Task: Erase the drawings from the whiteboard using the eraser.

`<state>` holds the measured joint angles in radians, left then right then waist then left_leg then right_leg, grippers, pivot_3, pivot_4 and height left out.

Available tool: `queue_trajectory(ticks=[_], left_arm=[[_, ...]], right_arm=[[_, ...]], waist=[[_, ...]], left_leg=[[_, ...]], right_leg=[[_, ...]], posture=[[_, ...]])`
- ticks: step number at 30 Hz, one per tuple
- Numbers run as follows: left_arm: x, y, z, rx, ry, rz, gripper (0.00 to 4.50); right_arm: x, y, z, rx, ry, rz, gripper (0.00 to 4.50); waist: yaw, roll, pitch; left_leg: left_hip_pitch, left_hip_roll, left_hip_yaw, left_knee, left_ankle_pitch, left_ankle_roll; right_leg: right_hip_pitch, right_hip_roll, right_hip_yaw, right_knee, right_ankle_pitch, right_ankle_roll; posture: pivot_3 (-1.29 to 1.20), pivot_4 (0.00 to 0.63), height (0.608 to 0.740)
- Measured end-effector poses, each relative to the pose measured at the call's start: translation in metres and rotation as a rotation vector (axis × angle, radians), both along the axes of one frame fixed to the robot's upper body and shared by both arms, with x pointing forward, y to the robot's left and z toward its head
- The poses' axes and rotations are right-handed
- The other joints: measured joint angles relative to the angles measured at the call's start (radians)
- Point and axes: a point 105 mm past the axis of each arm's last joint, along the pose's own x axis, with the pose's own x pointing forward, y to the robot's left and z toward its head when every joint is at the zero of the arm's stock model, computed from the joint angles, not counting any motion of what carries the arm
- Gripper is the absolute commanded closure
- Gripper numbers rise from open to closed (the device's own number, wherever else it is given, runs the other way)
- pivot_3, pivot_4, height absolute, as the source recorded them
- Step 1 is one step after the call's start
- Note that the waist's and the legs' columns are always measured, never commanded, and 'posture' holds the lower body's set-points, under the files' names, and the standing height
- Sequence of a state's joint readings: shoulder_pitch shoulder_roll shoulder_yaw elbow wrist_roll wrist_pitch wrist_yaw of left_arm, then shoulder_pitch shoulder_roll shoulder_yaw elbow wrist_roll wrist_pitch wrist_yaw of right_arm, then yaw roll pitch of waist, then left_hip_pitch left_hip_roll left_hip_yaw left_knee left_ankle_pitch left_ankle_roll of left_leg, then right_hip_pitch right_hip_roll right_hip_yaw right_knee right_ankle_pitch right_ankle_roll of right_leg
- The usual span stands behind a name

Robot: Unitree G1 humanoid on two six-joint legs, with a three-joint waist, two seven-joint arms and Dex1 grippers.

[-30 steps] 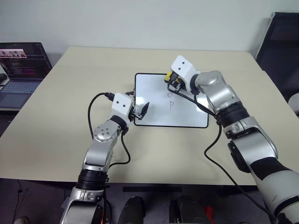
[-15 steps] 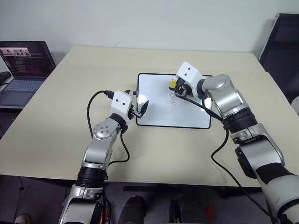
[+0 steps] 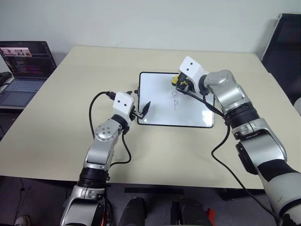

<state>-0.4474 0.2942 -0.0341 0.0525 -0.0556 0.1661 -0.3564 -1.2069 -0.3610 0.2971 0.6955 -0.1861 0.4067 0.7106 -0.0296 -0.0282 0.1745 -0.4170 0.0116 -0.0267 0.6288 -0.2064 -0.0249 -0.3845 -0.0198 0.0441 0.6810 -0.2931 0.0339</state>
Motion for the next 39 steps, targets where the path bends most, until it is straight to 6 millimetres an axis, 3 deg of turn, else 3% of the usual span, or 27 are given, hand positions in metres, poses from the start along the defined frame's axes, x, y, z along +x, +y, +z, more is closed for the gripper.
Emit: queue_trajectory(ticks=[13, 24, 39], left_arm=[[0.0, -0.001, 0.0, -0.002, 0.001, -0.002, 0.0], [0.0, 0.001, -0.001, 0.001, 0.003, 0.002, 0.0], [-0.001, -0.001, -0.004, -0.002, 0.01, -0.006, 0.0]], right_arm=[[0.0, 0.008, -0.001, 0.004, -0.007, 0.021, 3.56], [-0.019, 0.012, -0.024, -0.02, 0.106, 0.089, 3.56], [-0.027, -0.001, -0.015, -0.017, 0.108, 0.035, 3.56]], waist=[[-0.004, 0.0, 0.0], [-0.003, 0.0, 0.0], [0.002, 0.0, 0.0]], left_leg=[[0.0, 0.001, 0.0, 0.0, 0.0, 0.0], [0.001, 0.0, -0.001, 0.0, 0.0, 0.0], [-0.003, 0.0, -0.001, 0.0, 0.0, 0.0]], right_leg=[[0.0, 0.0, 0.0, 0.0, 0.0, 0.0], [0.0, 0.0, 0.0, 0.001, 0.0, 0.0], [-0.002, 0.0, 0.0, 0.0, 0.0, 0.0]], posture=[[0.0, 0.15, 0.74], [0.0, 0.15, 0.74], [0.0, 0.15, 0.74]])
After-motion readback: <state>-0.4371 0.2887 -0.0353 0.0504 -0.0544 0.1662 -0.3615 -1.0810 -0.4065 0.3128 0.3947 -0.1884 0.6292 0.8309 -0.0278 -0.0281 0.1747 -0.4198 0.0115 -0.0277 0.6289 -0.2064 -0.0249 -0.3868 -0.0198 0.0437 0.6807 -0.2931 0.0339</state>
